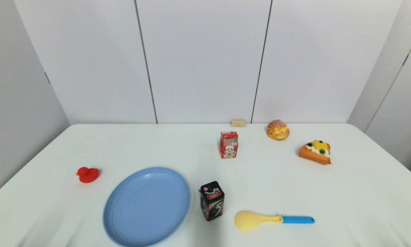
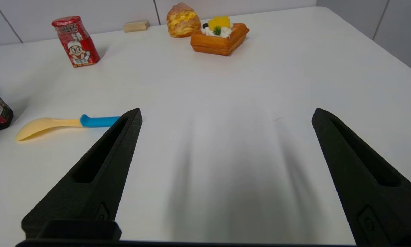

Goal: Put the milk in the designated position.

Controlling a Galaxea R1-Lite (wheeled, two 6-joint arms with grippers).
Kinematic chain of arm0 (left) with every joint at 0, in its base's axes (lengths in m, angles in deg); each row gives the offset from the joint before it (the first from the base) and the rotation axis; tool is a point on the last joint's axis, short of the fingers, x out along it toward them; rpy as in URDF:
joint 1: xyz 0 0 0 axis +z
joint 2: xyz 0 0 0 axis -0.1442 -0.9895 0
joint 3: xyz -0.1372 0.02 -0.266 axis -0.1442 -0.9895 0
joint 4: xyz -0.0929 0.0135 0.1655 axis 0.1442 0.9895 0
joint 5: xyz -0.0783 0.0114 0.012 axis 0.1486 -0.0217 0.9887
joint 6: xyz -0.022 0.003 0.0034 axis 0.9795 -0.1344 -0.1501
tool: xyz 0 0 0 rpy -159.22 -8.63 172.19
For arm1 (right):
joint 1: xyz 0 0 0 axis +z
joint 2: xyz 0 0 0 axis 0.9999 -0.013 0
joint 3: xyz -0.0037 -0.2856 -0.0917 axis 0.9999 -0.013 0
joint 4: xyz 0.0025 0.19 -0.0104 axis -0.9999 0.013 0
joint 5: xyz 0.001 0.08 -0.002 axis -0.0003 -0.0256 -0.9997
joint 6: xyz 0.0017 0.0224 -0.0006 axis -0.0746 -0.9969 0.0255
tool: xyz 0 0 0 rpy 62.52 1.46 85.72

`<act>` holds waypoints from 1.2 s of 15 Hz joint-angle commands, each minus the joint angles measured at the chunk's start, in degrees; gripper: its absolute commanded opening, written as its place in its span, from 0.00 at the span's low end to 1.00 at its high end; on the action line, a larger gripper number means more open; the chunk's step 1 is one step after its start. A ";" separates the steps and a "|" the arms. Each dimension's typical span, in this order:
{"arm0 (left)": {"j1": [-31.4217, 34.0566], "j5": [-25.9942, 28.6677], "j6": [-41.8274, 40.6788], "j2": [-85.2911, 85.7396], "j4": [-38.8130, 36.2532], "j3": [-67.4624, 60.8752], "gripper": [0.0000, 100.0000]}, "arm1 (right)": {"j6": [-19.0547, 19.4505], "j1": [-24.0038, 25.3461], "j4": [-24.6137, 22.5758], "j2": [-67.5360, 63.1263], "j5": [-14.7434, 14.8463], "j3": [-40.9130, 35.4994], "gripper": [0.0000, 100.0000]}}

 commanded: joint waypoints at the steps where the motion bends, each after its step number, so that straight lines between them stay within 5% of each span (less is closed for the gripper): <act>1: 0.02 0.00 0.04 -0.07 -0.02 0.00 1.00 | -0.07 0.02 0.02 -0.07 0.02 0.00 1.00; 11: 0.02 -0.26 -0.04 -2.09 0.94 0.26 1.00 | 0.02 0.02 0.02 -0.07 0.02 0.00 1.00; 18: 0.02 0.18 -16.65 -44.02 -3.28 28.56 1.00 | 0.02 0.02 0.02 -0.07 0.02 0.00 1.00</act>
